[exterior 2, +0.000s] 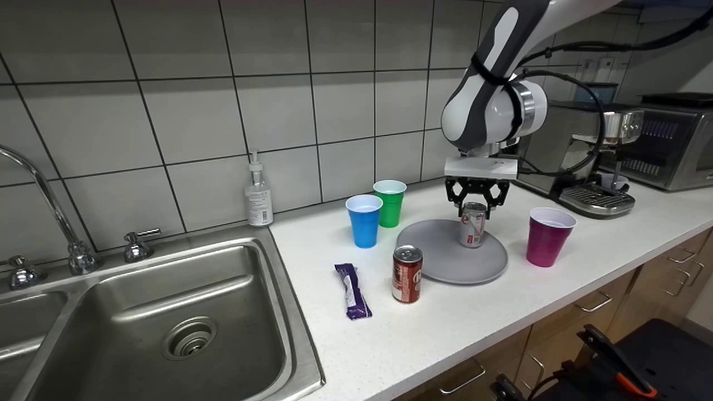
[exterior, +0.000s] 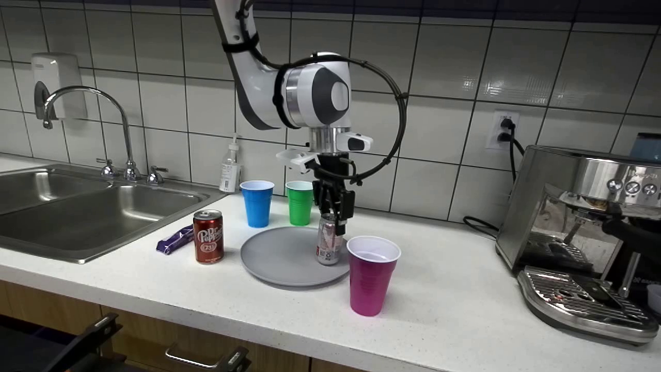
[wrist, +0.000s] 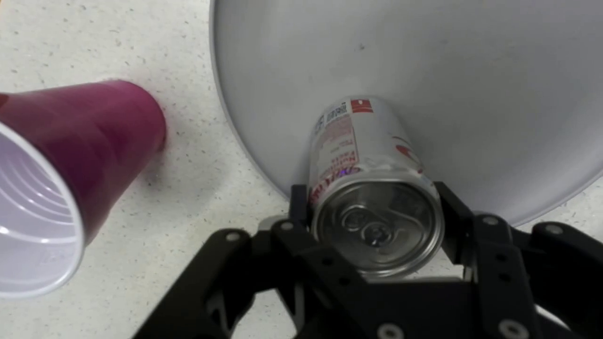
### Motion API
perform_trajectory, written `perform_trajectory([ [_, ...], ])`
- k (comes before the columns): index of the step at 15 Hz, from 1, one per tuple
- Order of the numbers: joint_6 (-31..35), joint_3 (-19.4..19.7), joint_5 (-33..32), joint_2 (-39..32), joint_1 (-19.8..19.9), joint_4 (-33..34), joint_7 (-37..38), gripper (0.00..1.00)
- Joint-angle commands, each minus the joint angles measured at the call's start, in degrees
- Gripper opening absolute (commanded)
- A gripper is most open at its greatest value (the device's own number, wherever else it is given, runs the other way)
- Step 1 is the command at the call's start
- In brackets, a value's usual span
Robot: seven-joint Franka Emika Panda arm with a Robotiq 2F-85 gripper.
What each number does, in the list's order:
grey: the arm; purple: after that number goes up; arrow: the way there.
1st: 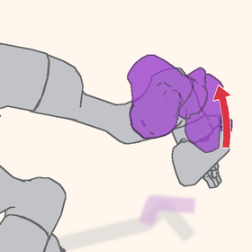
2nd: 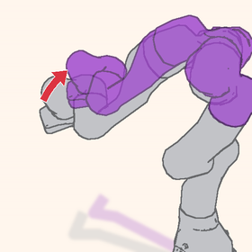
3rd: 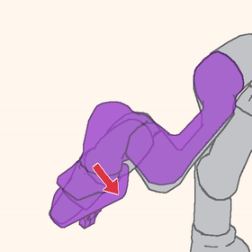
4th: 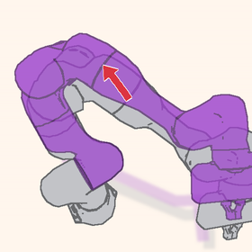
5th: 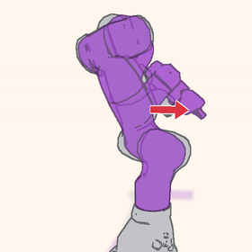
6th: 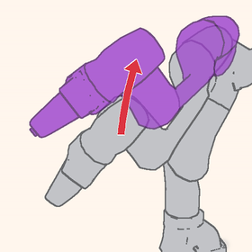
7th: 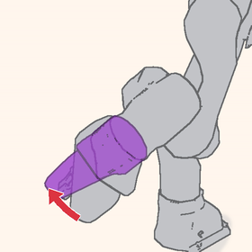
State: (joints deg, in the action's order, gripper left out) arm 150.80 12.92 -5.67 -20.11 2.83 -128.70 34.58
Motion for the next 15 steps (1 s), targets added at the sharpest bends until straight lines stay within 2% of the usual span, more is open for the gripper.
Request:
perform_trajectory([
  [1, -1.75, 1.06, 0.47, 1.42, -1.14, 0.49, 0.09, 0.39],
  [15, -1.84, 6.01, -0.65, 1.45, 0.01, 5.95, 0.68, 0.39],
])
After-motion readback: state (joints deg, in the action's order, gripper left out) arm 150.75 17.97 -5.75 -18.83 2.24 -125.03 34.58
